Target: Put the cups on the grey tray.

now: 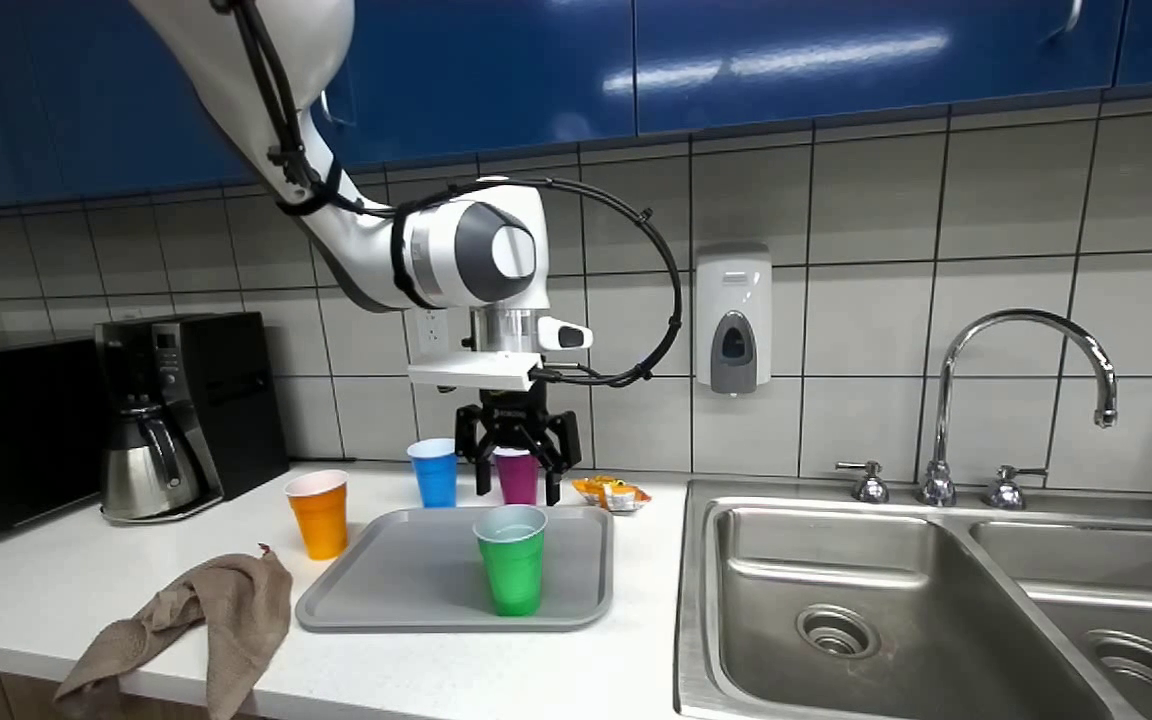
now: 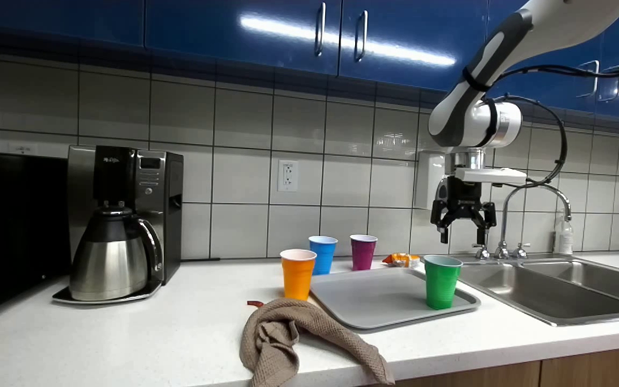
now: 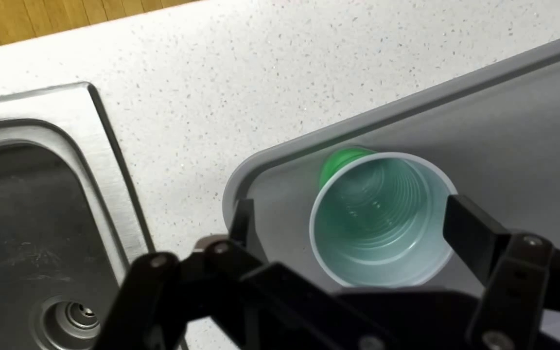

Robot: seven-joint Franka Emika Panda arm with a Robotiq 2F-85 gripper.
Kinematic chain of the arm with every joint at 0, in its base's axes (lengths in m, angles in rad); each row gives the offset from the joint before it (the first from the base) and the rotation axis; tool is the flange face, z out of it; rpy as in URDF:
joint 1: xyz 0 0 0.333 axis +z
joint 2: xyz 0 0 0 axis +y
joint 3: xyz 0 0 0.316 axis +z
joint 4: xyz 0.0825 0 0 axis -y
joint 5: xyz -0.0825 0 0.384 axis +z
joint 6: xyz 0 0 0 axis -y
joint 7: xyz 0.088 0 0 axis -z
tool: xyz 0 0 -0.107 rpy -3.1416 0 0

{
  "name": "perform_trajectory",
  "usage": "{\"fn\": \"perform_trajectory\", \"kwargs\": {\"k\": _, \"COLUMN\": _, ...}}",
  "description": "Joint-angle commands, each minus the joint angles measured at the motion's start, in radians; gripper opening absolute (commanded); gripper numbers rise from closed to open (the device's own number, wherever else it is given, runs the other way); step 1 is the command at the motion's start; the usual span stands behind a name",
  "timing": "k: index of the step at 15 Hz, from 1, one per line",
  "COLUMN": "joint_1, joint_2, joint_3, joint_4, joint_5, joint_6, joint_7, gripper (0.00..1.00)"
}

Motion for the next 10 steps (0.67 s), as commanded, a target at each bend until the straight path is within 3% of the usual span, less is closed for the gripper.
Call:
{"fn": "perform_trajectory", "kwargs": {"k": 1, "joint_1": -0.007, "joint_2": 0.000, "joint_3": 0.007, "joint_4": 0.002, "joint_5": 0.000, "joint_6": -0.002, "joint_7": 0.000, "gripper": 1.00}}
{"fn": "perform_trajectory", "kwargs": {"k": 10, "joint_1": -0.005, "joint_2": 0.006, "joint_3": 0.009, "joint_4": 0.012, "joint_5": 0.010, "joint_6": 0.017, "joint_7": 0.003, "gripper": 1.00}}
